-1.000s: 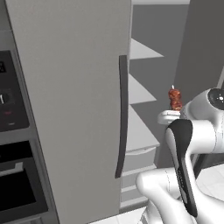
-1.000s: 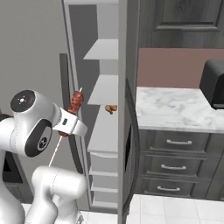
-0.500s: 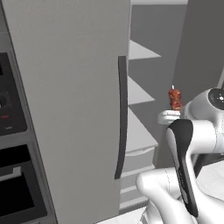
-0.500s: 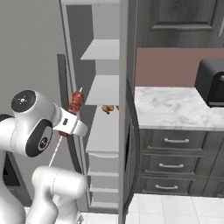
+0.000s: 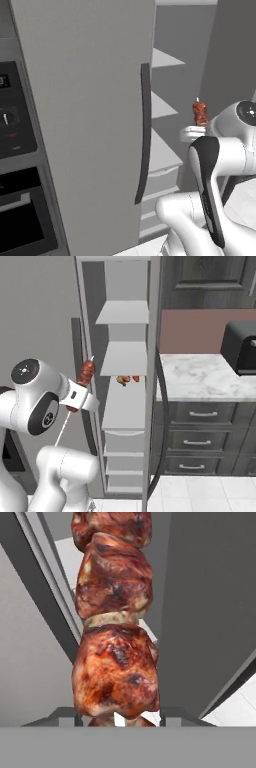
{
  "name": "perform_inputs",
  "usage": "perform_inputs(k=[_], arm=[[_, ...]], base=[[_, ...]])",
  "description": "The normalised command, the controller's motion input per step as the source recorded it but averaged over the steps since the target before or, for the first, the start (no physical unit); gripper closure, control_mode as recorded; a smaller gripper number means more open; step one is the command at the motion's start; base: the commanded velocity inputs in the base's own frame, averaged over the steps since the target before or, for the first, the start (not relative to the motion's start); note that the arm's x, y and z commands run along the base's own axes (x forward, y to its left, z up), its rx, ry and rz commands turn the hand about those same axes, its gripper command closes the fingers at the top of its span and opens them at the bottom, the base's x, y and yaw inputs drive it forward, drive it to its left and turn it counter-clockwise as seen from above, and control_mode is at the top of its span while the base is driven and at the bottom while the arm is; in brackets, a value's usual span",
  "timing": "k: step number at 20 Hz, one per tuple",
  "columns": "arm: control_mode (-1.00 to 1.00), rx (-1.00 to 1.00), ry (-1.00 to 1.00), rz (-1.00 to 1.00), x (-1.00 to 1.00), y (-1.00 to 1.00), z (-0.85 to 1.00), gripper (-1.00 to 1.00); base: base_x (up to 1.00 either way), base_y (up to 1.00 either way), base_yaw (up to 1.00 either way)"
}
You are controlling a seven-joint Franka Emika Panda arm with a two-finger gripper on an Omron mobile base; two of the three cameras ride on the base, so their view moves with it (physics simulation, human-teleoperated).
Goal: Store the kebab skewer in the freezer for long-term storage. Close the freezer door after placing the cooked food.
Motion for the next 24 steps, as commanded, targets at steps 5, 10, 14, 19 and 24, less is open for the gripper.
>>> perform_inputs(k=[5, 10, 14, 19, 24], arm=[[1.00, 0.00, 0.00, 0.00, 0.00, 0.00, 0.00, 1.00], [1.00, 0.00, 0.00, 0.00, 0.00, 0.00, 0.00, 1.00], [1.00, 0.00, 0.00, 0.00, 0.00, 0.00, 0.00, 1.00], [1.00, 0.00, 0.00, 0.00, 0.00, 0.00, 0.00, 1.00], [1.00, 0.00, 0.00, 0.00, 0.00, 0.00, 0.00, 1.00]], base=[[-0.07, 0.24, -0.01], [-0.24, 0.10, 0.00], [0.14, -0.10, 0.00], [0.61, 0.00, 0.00], [0.44, -0.10, 0.00]])
